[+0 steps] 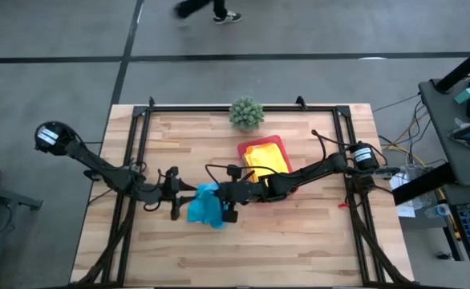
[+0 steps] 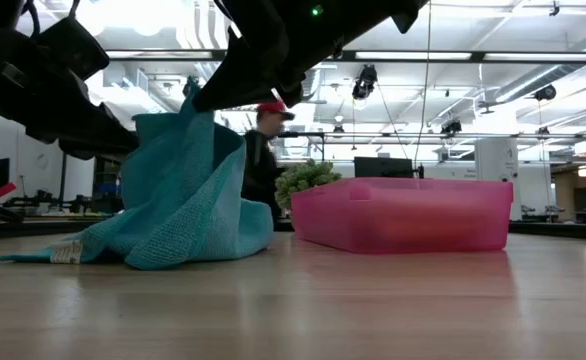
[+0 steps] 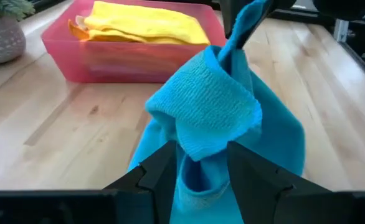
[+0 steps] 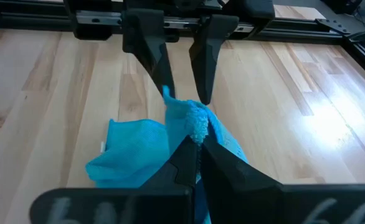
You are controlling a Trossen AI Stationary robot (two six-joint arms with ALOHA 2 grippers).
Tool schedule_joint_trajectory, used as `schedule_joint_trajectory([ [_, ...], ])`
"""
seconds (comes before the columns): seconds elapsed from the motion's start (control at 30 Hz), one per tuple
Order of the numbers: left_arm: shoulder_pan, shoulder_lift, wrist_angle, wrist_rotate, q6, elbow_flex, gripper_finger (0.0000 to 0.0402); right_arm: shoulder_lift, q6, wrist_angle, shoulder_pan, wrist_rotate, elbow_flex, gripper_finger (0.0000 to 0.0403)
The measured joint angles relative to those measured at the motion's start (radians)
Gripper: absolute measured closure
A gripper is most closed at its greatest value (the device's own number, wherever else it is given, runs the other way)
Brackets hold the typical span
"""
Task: Fold microfiber towels
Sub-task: Fold the blue towel
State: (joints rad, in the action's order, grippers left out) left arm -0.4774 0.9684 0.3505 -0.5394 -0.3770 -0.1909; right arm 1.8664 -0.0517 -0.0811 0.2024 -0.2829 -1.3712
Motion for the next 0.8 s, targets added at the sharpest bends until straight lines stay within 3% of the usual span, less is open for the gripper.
schedule_joint_trajectory([
  [0.27, 0.000, 0.000, 0.017, 0.106, 0.001, 0.000, 0.0276, 0.000, 0.000, 0.000, 0.000, 0.000, 0.000, 0.0394],
  [0.57, 0.000, 0.034, 0.102, 0.087, 0.061, 0.001, 0.0281, 0.000, 0.000, 0.000, 0.000, 0.007, 0.000, 0.0394],
  [0.67, 0.000, 0.050, 0.104, 0.086, 0.062, 0.001, 0.0307, 0.000, 0.000, -0.002, 0.000, 0.066, 0.000, 0.0394],
  [0.8, 0.000, 0.058, 0.106, 0.070, 0.061, -0.002, 0.0376, 0.000, 0.000, -0.008, 0.000, 0.155, 0.000, 0.0394],
])
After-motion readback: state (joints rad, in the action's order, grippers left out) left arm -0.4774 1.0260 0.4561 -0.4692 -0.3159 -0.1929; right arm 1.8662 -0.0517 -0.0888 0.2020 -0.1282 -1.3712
